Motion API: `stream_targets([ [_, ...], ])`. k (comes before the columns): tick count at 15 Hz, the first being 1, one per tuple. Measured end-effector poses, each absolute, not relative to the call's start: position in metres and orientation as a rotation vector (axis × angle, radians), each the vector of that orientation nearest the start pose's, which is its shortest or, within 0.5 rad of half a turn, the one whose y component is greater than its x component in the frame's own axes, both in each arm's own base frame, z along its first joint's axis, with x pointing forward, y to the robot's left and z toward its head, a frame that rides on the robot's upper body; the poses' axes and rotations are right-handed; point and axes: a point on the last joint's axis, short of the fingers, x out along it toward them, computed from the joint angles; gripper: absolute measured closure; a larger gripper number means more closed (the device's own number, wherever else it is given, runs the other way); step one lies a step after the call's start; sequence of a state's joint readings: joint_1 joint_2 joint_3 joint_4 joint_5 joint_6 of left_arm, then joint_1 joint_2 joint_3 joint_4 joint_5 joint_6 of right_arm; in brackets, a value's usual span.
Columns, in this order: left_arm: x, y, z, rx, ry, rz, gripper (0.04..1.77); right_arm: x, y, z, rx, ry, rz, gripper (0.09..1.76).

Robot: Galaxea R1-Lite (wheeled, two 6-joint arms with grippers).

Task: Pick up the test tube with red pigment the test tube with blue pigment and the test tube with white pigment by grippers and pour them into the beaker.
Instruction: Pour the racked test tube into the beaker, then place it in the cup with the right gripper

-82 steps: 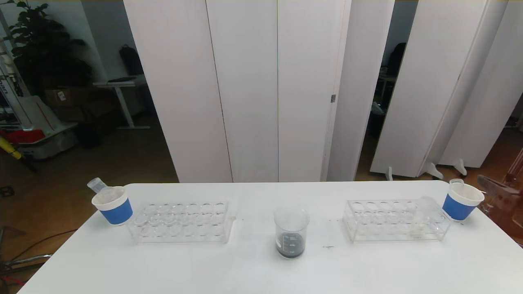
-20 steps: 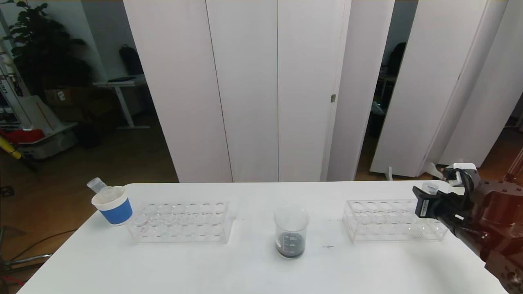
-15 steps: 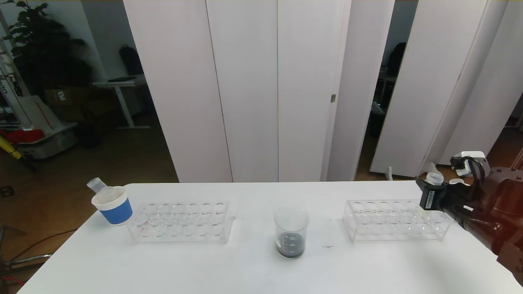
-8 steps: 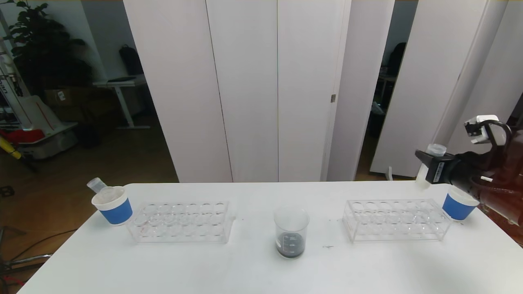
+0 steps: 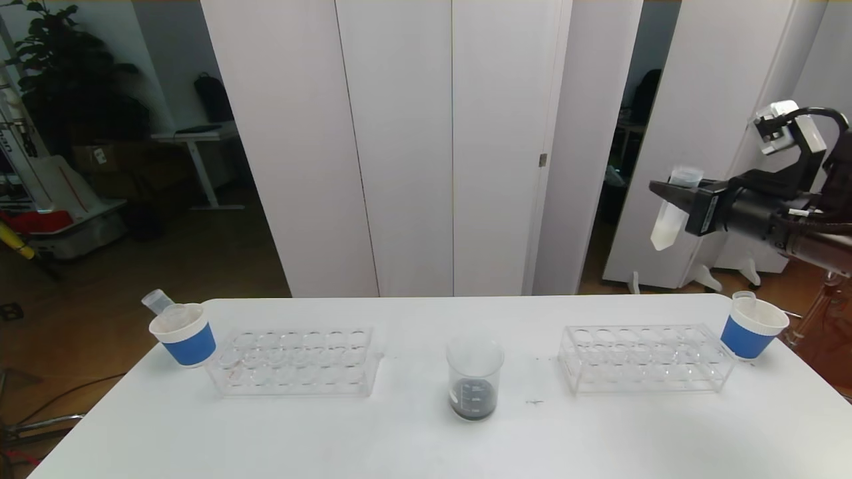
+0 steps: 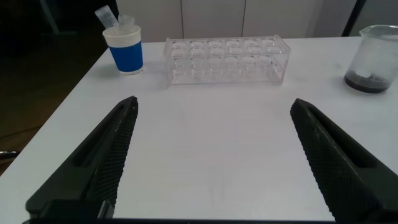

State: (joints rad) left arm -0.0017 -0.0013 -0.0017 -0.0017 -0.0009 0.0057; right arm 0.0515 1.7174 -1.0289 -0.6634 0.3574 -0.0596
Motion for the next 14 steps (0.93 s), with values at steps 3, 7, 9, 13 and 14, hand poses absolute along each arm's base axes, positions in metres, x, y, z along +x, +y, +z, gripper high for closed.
stream_targets([
  [3, -0.023, 0.000, 0.076, 0.006, -0.005, -0.003, 0.06, 0.342, 0.039, 0.251, -0.077, -0.024, 0.534, 1.27],
  [7, -0.023, 0.000, 0.076, 0.006, -0.005, -0.002, 0.06, 0.355, 0.070, 0.246, -0.077, -0.036, 0.630, 1.27],
  [9, -0.023, 0.000, 0.076, 0.006, -0.005, -0.002, 0.06, 0.360, 0.084, 0.242, -0.078, -0.044, 0.663, 1.27],
  [13, -0.023, 0.000, 0.076, 0.006, -0.005, -0.002, 0.06, 0.367, 0.124, 0.235, -0.119, -0.115, 0.754, 1.27],
  [14, -0.023, 0.000, 0.076, 0.006, -0.005, -0.002, 0.06, 0.368, 0.134, 0.232, -0.136, -0.122, 0.775, 1.27],
])
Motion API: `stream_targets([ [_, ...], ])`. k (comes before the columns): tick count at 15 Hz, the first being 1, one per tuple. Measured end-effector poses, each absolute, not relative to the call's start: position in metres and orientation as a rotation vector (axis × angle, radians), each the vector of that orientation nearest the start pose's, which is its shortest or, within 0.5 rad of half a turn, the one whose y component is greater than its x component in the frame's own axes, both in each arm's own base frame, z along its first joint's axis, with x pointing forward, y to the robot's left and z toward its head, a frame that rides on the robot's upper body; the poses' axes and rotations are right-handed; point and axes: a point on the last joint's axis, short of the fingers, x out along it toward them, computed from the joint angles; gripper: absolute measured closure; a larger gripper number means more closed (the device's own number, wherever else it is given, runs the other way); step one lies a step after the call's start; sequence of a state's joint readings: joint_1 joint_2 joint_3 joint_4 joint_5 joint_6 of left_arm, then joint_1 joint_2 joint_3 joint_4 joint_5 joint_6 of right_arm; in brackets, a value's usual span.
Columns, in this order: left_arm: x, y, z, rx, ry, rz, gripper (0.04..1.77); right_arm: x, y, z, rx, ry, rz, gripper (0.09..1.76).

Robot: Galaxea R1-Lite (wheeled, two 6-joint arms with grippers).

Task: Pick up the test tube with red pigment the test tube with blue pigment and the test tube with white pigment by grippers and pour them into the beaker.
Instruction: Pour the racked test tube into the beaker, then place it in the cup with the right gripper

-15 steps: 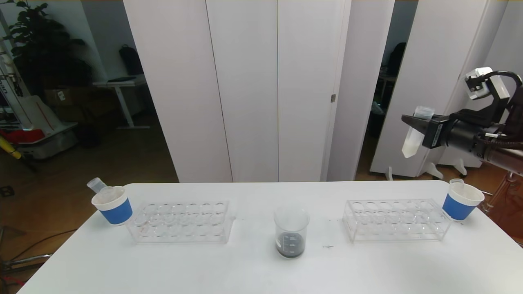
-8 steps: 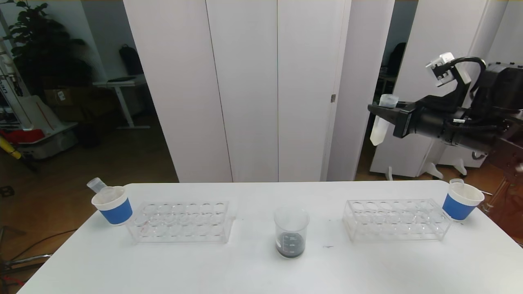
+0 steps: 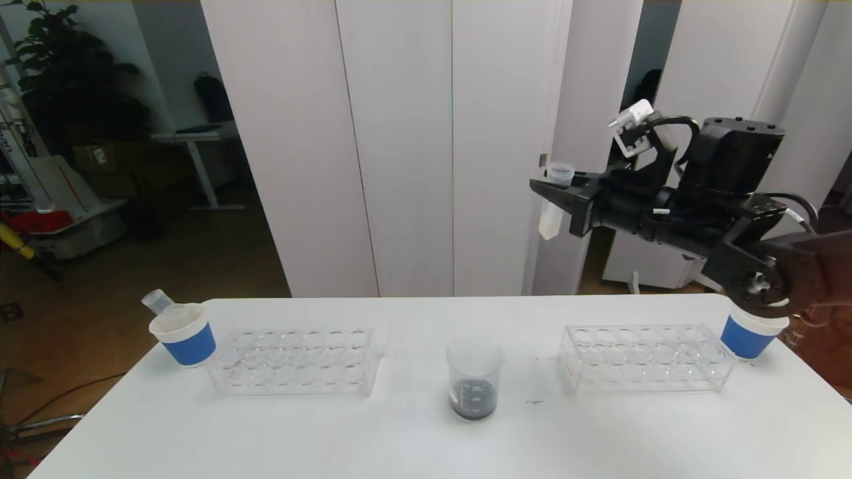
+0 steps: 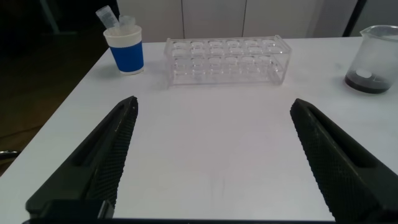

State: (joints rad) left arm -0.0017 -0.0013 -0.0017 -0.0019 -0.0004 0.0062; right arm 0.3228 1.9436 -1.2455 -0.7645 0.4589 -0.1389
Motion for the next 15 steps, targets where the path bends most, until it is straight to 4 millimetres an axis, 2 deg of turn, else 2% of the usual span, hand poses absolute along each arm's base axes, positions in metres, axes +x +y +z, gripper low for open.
stream_targets([
  [4, -0.023, 0.000, 0.076, 0.006, -0.005, -0.002, 0.06, 0.374, 0.160, 0.218, -0.299, -0.212, 0.815, 1.27],
  [9, -0.023, 0.000, 0.076, 0.006, -0.005, -0.002, 0.06, 0.370, 0.190, 0.207, -0.340, -0.293, 0.877, 1.27],
  [15, -0.023, 0.000, 0.076, 0.006, -0.005, -0.003, 0.06, 0.363, 0.195, 0.193, -0.476, -0.463, 0.978, 1.27],
])
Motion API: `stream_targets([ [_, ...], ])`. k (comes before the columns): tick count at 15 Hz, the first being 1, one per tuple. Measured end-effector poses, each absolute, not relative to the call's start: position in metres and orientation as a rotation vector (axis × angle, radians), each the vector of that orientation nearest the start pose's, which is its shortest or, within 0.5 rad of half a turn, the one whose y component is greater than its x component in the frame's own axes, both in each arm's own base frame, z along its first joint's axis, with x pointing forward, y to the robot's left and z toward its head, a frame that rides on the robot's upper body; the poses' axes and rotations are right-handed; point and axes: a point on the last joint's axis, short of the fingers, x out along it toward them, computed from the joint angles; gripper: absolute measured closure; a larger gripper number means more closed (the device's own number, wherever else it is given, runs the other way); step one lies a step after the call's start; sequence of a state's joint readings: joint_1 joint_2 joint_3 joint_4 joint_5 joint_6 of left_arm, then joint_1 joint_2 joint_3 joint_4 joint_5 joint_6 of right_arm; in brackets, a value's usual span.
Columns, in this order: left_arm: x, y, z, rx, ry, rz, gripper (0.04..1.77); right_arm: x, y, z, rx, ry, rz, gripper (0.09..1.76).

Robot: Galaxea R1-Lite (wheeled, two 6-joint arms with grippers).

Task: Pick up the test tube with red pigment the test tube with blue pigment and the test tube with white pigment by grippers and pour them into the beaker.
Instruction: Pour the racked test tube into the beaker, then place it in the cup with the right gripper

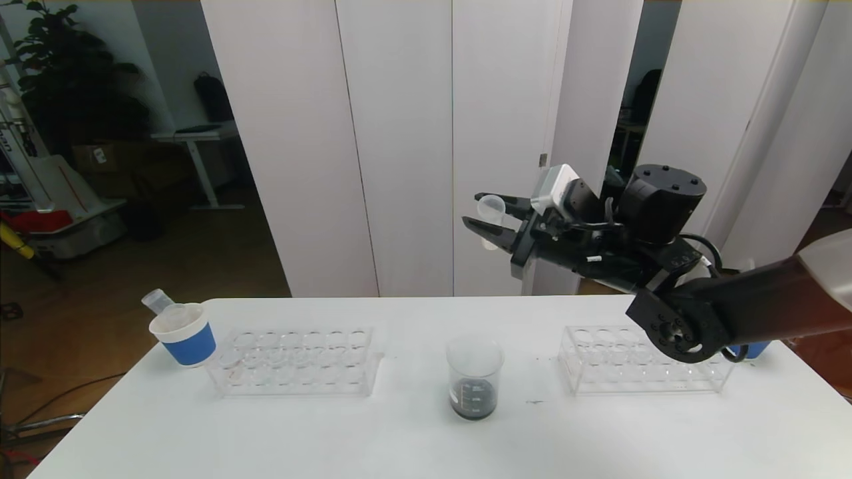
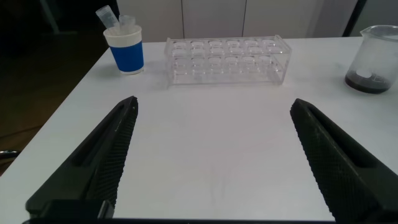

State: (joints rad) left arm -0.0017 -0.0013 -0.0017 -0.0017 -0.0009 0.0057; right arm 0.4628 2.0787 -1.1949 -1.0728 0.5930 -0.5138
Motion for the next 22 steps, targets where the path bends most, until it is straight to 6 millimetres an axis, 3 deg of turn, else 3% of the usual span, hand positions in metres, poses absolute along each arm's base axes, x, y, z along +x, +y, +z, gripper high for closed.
stream_targets([
  [7, -0.023, 0.000, 0.076, 0.006, -0.005, -0.003, 0.06, 0.365, 0.180, 0.166, -0.720, -0.584, 1.068, 1.27],
  [13, -0.023, 0.000, 0.076, 0.006, -0.005, -0.003, 0.06, 0.365, 0.187, 0.149, -0.851, -0.620, 1.118, 1.27],
  [22, -0.023, 0.000, 0.076, 0.006, -0.005, -0.003, 0.06, 0.373, 0.182, 0.144, -1.021, -0.727, 1.071, 1.27],
])
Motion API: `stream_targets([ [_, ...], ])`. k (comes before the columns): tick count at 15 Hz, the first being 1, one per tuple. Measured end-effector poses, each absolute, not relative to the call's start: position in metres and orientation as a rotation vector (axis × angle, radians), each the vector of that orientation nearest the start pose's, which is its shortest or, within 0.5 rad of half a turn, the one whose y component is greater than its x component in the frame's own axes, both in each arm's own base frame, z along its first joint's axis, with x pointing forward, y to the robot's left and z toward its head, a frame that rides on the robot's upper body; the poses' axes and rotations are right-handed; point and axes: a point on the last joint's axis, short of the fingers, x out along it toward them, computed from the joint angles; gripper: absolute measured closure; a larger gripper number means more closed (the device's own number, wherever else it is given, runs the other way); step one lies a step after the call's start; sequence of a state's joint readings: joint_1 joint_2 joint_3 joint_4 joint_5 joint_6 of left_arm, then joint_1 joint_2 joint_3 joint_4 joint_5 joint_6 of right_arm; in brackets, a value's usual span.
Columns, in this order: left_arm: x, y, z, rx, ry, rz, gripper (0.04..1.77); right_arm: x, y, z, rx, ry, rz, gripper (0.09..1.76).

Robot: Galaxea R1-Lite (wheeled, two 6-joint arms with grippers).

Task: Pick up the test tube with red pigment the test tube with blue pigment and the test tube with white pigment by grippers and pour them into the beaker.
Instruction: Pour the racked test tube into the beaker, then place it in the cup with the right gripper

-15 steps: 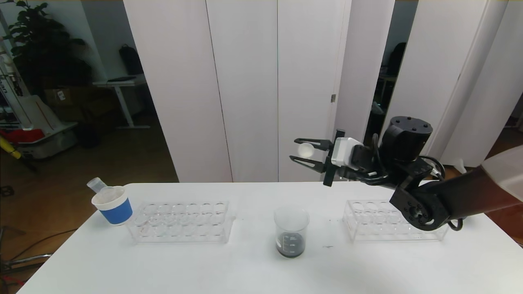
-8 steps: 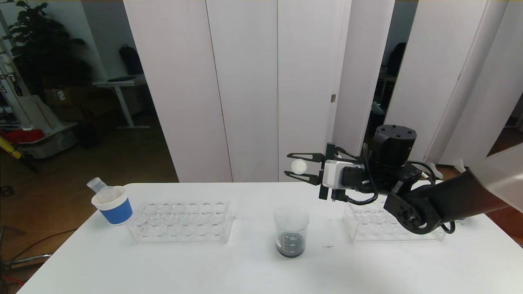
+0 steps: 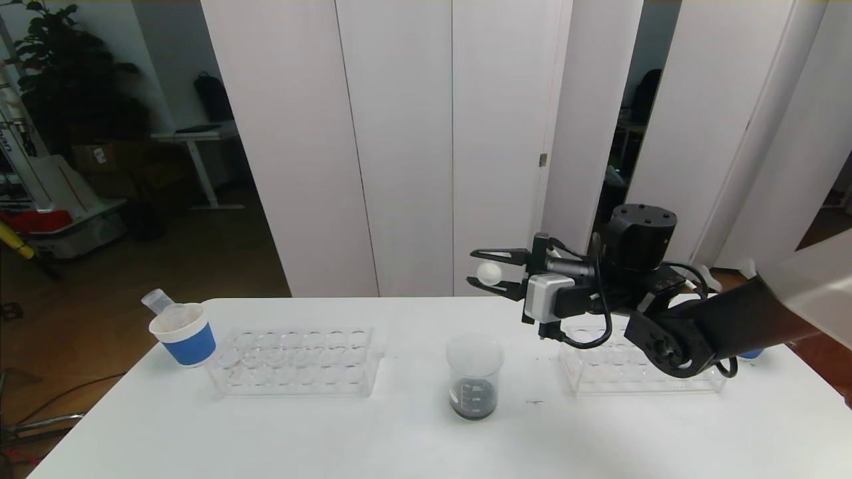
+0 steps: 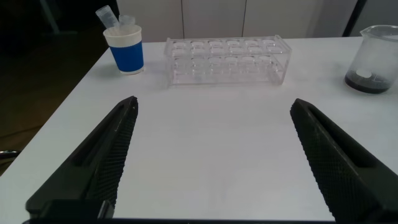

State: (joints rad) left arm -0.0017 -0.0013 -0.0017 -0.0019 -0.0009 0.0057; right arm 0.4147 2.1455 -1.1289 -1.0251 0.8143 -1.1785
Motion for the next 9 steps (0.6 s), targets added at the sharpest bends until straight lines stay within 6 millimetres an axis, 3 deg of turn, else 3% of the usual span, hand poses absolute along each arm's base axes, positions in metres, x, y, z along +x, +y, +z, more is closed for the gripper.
stream_targets([
  [9, -0.023, 0.000, 0.076, 0.006, -0.005, -0.003, 0.06, 0.382, 0.195, 0.134, -1.156, -0.806, 1.007, 1.27],
])
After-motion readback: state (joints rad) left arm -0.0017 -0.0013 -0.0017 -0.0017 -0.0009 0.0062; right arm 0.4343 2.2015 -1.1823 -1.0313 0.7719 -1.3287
